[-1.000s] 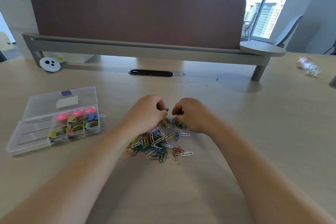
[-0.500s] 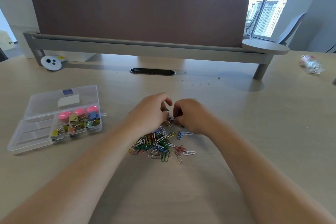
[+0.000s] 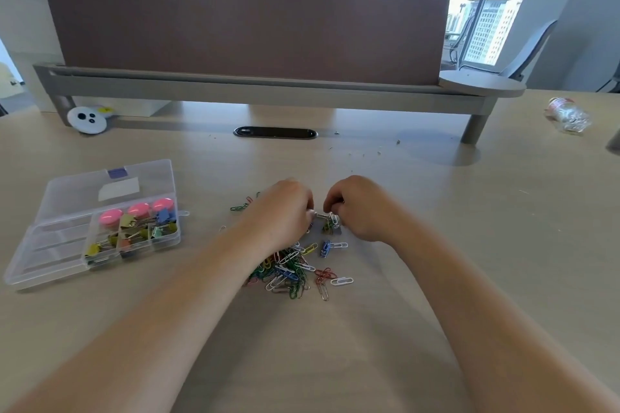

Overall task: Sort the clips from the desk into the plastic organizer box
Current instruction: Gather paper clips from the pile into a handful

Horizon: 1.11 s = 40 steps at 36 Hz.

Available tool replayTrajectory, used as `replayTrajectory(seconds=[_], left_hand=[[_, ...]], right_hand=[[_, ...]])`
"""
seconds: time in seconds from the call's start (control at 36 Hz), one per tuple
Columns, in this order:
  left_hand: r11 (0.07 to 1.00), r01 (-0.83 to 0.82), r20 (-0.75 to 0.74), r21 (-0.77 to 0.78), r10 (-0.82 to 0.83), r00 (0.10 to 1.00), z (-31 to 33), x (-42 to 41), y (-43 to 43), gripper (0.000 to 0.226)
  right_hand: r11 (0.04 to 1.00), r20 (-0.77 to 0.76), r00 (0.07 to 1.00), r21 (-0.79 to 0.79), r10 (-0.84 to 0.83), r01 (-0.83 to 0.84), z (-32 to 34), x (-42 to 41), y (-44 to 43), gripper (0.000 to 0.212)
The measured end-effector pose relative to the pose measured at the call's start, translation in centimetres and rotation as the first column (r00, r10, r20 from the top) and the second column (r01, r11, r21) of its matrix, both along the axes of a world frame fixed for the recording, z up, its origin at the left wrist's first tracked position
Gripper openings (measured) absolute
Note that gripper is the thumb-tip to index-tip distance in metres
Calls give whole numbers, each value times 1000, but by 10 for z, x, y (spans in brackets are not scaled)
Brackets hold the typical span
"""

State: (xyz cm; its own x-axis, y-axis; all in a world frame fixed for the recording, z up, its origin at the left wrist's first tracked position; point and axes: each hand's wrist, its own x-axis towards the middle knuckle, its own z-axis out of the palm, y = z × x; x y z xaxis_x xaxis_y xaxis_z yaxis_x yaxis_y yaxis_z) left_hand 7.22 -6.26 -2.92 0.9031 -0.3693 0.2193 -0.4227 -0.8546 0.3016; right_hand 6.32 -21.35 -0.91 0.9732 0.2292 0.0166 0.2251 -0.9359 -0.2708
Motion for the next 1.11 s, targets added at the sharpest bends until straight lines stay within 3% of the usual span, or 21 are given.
replayTrajectory(seconds=[0.31, 0.69, 1.0, 1.11], left_hand=[[998, 19, -21, 53, -18, 1000, 3, -7, -2, 9], [989, -44, -37, -142, 39, 999, 1, -12, -4, 13], [965, -70, -63, -253, 55, 996, 3, -11, -2, 9], [969, -20, -81, -246, 0, 997, 3, -13, -2, 8]], right_hand=[[999, -30, 999, 35, -34, 35, 0, -1, 1, 31], [992, -85, 989, 28, -120, 122, -1, 1, -5, 21], [984, -76, 993, -157, -95, 82, 2, -8, 2, 48], [973, -75, 993, -221, -88, 69, 1, -6, 5, 42]])
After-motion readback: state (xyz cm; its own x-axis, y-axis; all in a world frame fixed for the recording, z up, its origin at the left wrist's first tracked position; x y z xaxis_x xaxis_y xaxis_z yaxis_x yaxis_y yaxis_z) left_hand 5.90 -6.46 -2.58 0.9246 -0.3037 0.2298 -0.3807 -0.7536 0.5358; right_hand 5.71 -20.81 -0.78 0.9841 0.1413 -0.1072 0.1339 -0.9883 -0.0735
